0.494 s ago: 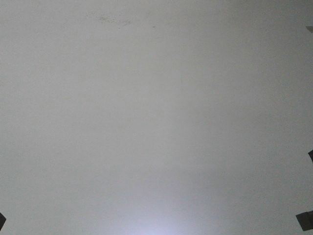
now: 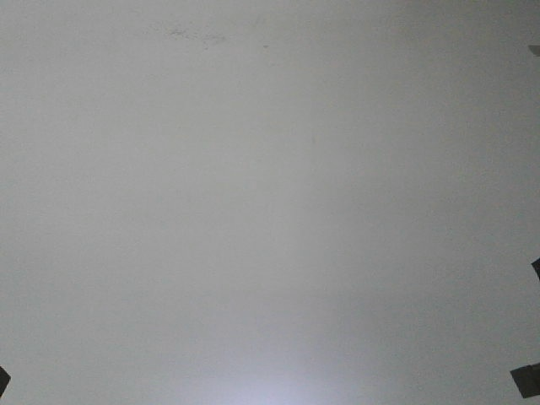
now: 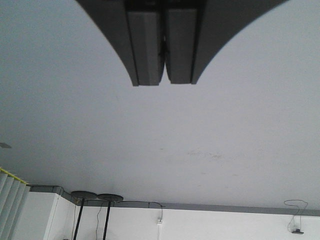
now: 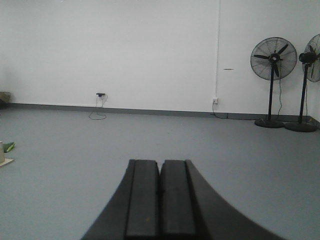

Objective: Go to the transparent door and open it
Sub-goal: 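Drive the base forward across the grey floor toward the glass door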

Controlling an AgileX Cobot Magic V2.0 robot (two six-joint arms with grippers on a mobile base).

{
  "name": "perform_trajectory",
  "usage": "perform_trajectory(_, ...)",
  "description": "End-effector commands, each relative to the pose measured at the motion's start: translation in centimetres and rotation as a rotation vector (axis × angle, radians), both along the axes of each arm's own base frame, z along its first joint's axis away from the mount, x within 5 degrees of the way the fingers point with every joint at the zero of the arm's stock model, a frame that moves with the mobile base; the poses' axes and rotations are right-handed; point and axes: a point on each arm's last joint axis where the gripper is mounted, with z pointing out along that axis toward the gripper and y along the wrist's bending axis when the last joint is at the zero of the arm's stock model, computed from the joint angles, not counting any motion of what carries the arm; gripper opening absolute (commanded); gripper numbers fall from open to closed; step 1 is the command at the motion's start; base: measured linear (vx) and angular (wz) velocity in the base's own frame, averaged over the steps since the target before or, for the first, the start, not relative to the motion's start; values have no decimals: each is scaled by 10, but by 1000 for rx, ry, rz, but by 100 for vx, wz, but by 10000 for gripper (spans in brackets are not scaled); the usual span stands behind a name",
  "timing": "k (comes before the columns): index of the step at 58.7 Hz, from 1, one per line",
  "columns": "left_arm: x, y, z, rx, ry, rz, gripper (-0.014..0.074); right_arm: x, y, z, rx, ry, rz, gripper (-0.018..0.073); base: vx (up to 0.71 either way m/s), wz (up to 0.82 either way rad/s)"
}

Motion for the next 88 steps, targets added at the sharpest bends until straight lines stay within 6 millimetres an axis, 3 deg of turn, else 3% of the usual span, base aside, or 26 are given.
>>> perform_trajectory(1,0,0,5,-26,-80,2,-6,-1,-2,6,11,-80,-17,-9,0,0)
perform_trajectory(88,0,0,5,-26,-80,2,-6,-1,-2,6,11,-80,-17,-9,2,0)
